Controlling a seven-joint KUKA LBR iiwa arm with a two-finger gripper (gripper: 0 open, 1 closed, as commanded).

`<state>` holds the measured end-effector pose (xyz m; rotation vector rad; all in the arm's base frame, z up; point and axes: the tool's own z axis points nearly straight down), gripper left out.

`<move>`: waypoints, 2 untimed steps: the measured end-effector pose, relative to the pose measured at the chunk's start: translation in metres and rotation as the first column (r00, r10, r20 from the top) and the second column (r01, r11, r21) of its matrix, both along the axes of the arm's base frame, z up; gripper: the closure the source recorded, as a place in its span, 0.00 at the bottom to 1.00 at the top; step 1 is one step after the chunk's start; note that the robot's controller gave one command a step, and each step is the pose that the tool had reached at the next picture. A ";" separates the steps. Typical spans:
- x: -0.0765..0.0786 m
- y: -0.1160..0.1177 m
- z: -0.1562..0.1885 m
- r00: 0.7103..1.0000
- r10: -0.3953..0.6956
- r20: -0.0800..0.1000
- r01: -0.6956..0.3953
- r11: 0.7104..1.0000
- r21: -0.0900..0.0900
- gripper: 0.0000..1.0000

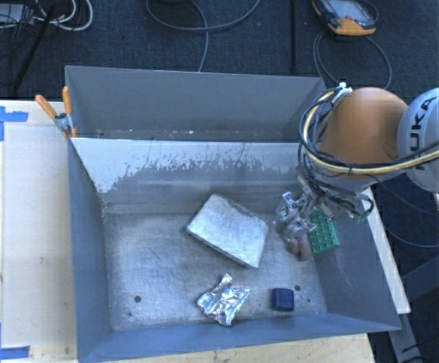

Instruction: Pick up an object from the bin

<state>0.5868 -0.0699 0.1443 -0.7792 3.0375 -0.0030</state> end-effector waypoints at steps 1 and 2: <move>-0.002 0.001 -0.003 1.000 0.000 -0.005 0.000 1.000 0.001 0.00; -0.040 0.093 -0.007 0.994 0.105 -0.009 -0.105 0.994 0.006 0.00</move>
Offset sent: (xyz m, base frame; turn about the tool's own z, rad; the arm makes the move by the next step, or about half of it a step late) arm 0.0000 0.0000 0.0000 0.0000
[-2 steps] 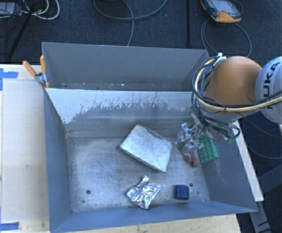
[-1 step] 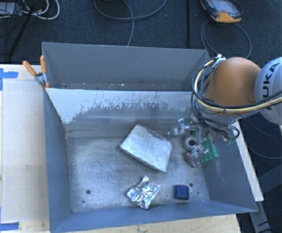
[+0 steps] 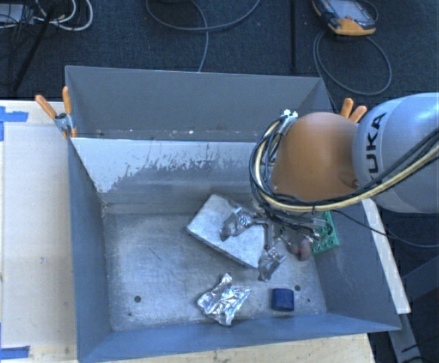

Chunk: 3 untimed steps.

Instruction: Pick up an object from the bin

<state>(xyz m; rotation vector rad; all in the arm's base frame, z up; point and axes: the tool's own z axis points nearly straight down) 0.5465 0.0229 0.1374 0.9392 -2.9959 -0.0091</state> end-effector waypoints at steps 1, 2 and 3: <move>-0.066 0.043 -0.048 1.000 -0.004 -0.008 0.004 1.000 -0.006 0.00; -0.061 0.041 -0.044 1.000 -0.005 0.003 0.005 1.000 -0.005 1.00; -0.005 0.012 -0.035 0.995 0.103 -0.004 -0.103 0.995 -0.006 1.00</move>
Offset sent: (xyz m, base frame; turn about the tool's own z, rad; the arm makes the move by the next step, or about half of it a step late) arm -0.0610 0.0399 -0.0437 0.0086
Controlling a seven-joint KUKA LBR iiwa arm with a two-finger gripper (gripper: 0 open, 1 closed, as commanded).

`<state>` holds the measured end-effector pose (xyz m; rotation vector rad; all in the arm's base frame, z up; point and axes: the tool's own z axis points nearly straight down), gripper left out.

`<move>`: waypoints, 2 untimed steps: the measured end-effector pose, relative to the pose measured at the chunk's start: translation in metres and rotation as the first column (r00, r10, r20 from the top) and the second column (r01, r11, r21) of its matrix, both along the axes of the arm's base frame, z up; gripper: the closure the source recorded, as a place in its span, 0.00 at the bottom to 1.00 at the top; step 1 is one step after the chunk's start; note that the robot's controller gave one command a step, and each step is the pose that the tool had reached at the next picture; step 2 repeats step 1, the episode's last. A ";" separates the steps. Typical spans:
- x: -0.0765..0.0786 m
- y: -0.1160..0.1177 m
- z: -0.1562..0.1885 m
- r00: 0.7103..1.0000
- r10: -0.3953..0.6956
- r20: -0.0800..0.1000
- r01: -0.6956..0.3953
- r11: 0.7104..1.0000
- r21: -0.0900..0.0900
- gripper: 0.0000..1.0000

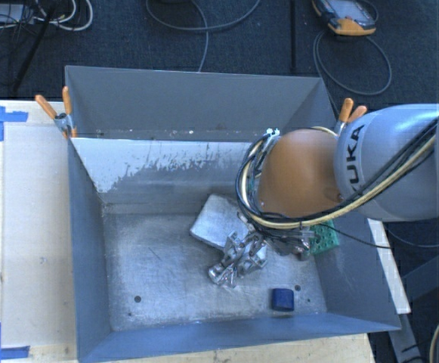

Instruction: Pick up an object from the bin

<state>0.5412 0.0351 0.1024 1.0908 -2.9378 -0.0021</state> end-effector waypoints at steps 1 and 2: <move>0.039 -0.032 0.182 0.950 0.311 0.015 -0.311 0.950 0.000 1.00; 0.039 -0.032 0.182 0.950 0.311 0.015 -0.311 0.950 0.000 1.00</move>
Offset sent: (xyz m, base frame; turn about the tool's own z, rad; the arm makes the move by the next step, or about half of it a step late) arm 0.0369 -0.0323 0.1793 -0.3188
